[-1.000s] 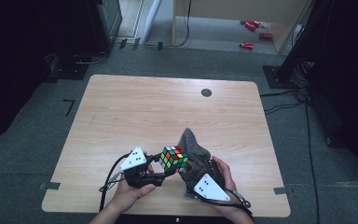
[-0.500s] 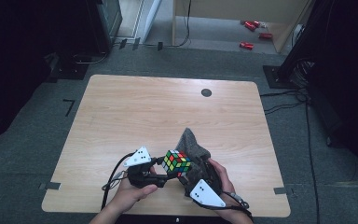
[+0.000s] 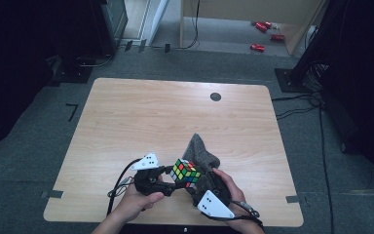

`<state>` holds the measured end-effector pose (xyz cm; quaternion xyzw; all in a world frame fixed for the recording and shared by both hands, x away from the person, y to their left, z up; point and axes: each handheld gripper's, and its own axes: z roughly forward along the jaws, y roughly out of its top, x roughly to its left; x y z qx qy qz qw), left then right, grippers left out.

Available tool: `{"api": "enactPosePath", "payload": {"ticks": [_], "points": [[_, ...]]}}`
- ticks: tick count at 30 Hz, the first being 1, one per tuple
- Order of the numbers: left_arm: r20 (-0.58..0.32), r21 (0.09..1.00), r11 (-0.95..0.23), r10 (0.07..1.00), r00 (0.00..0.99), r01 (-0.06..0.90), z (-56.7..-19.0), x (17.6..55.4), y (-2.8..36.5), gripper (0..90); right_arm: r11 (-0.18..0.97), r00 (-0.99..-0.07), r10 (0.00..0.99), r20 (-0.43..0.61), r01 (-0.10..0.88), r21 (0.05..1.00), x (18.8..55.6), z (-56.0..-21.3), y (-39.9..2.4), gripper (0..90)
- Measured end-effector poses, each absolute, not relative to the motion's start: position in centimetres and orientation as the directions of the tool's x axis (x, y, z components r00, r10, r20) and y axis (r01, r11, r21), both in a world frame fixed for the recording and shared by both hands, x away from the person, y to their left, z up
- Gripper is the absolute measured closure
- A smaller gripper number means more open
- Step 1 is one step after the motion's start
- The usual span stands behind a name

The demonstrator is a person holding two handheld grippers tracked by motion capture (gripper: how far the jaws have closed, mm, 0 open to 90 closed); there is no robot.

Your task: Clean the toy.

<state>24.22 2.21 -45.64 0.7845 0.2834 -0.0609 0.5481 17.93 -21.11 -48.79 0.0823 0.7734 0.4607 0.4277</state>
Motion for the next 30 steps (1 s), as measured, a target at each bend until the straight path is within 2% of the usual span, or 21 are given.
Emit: {"api": "enactPosePath", "payload": {"ticks": [4, 9, 11, 12, 15, 23, 30], "points": [[-0.385, 0.860, -0.211, 0.327, 0.863, 0.464, -45.5, 24.1, 2.7, 28.9, 0.523, -0.659, 0.525, -0.538, -0.249, 0.815, 18.0, -48.5, -21.5, 34.8], [-0.156, 0.952, -0.211, 0.286, 0.946, 0.221, -45.1, 23.1, 4.3, 26.0, 0.485, -0.702, 0.531, -0.474, -0.206, 0.850, 18.1, -48.0, -22.6, 34.8], [-0.058, 0.974, -0.194, 0.292, 0.955, 0.118, -45.2, 22.8, 4.9, 31.0, 0.479, -0.720, 0.524, -0.456, -0.193, 0.856, 18.2, -48.0, -23.0, 34.8], [-0.032, 0.983, -0.166, 0.297, 0.954, 0.084, -45.4, 22.8, 5.1, 36.4, 0.476, -0.729, 0.519, -0.446, -0.187, 0.860, 18.2, -48.0, -23.1, 34.8], [-0.017, 0.978, -0.192, 0.306, 0.952, 0.079, -45.7, 23.2, 5.6, 37.9, 0.447, -0.762, 0.509, -0.401, -0.164, 0.879, 18.2, -47.8, -23.4, 34.8], [-0.025, 0.953, -0.292, 0.200, 0.979, 0.084, -45.7, 23.1, 5.6, 19.2, 0.376, -0.838, 0.459, -0.295, -0.118, 0.919, 18.2, -47.3, -23.8, 34.8], [0.027, 0.942, -0.334, 0.168, 0.985, 0.032, -46.1, 22.7, 5.1, 20.6, 0.371, -0.894, 0.380, -0.237, -0.087, 0.925, 18.2, -47.5, -23.6, 34.8]]}}
